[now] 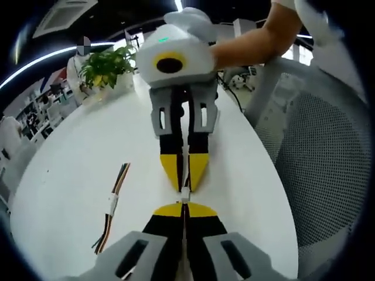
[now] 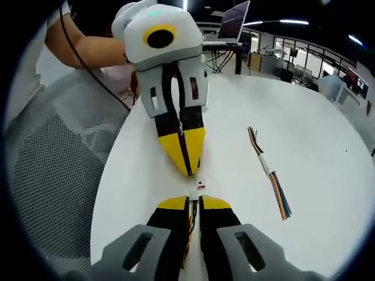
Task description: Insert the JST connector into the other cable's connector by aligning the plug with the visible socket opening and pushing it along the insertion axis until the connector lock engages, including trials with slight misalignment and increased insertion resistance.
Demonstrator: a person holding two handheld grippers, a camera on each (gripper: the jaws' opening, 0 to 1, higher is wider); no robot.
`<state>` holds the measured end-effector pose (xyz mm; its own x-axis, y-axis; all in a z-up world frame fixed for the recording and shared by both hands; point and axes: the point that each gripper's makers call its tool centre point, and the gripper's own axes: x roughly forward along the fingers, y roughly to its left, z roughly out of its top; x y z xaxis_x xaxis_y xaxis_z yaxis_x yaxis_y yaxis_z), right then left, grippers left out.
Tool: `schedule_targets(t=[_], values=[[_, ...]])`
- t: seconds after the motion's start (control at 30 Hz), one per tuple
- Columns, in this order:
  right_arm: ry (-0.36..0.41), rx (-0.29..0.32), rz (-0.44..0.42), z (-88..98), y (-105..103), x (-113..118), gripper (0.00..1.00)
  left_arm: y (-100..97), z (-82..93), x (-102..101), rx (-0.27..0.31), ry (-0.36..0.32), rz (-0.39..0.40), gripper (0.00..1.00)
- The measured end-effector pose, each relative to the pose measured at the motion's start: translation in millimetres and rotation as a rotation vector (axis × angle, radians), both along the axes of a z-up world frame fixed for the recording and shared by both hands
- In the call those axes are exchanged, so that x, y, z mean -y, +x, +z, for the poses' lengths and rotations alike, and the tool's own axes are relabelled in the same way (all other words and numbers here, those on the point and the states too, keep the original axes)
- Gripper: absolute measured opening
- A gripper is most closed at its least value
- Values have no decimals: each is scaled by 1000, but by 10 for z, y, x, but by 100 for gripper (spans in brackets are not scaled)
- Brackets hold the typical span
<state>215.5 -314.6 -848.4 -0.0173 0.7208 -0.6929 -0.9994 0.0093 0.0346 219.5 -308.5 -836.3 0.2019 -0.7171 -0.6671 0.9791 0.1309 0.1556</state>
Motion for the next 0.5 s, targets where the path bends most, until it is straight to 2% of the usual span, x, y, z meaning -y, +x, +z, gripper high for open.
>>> schedule_targets(t=[0.07,0.2,0.23,0.43,0.5], values=[[-24,22,8,-39,18,24,4,4,-22,-20,-5,7,2,0],[-20,18,-3,-46,34,38,4,11,-77,-102,-16,22,28,0],[-21,28,-7,-45,57,38,4,32,-95,-117,-16,28,39,3],[-7,28,-14,-25,79,12,4,105,-69,-140,-17,5,75,5],[-11,34,-14,-29,93,18,4,144,-94,-165,-7,17,92,6]])
